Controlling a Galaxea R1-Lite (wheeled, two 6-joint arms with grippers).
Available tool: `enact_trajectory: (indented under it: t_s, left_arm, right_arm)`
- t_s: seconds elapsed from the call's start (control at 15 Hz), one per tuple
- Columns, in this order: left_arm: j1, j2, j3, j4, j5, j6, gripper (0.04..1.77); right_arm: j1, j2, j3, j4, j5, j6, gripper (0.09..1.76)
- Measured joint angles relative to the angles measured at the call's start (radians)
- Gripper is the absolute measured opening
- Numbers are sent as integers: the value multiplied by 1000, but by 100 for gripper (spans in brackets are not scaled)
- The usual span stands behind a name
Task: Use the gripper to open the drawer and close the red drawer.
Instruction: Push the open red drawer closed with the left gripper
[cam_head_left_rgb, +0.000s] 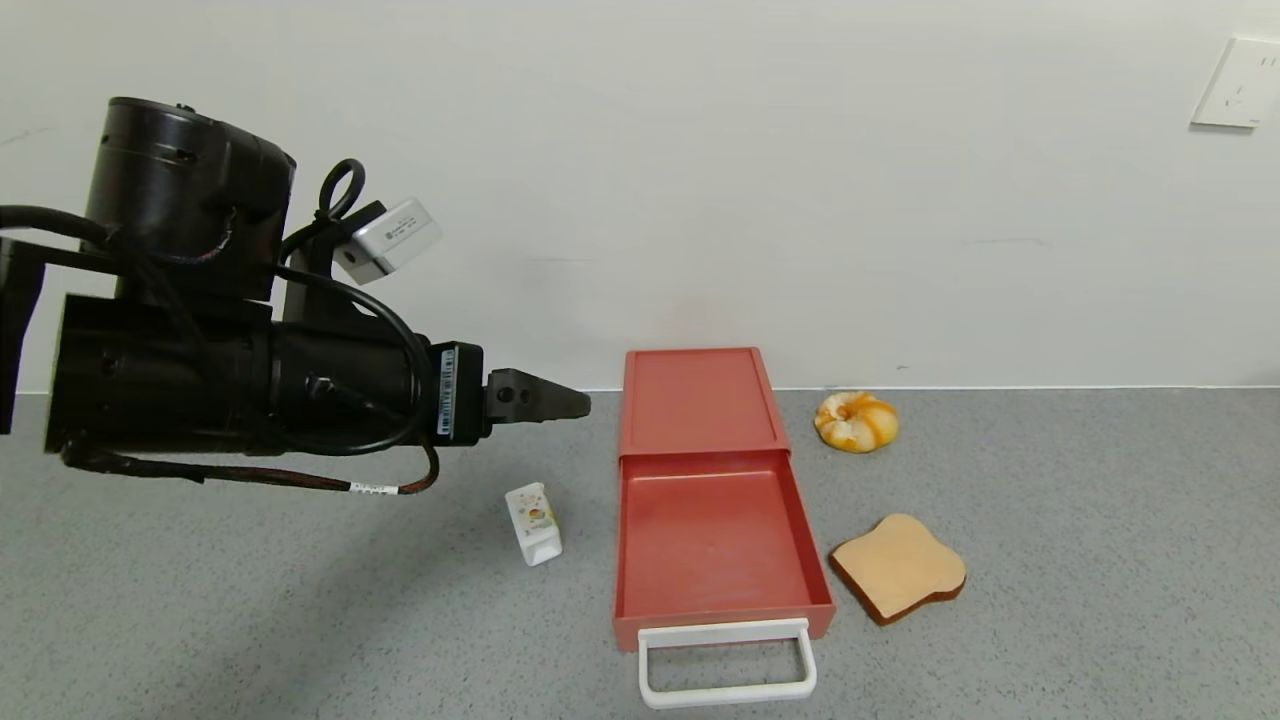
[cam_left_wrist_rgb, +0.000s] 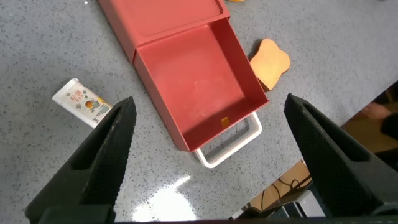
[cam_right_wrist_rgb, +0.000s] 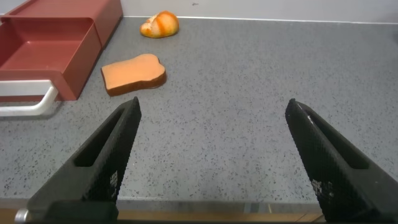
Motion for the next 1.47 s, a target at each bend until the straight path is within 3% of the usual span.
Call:
enact_trajectory:
  t_s: [0.2, 0.53, 0.67, 1.07, 1.47]
  left_arm:
    - [-28, 7, -16, 40, 26, -8, 172]
    - [-163, 65, -100, 167, 253, -121, 172]
    - [-212, 117, -175, 259, 312, -193, 172]
    - [-354, 327, -494, 638, 422, -455, 172]
    - [-453, 467, -558, 685, 458, -562, 172]
  right_arm:
    - [0, 0, 0, 0, 0, 0, 171]
    - [0, 0, 0, 0, 0, 0, 171]
    - [0, 0, 0, 0, 0, 0, 171]
    - [0, 0, 0, 0, 0, 0, 171]
    - [0, 0, 0, 0, 0, 0, 171]
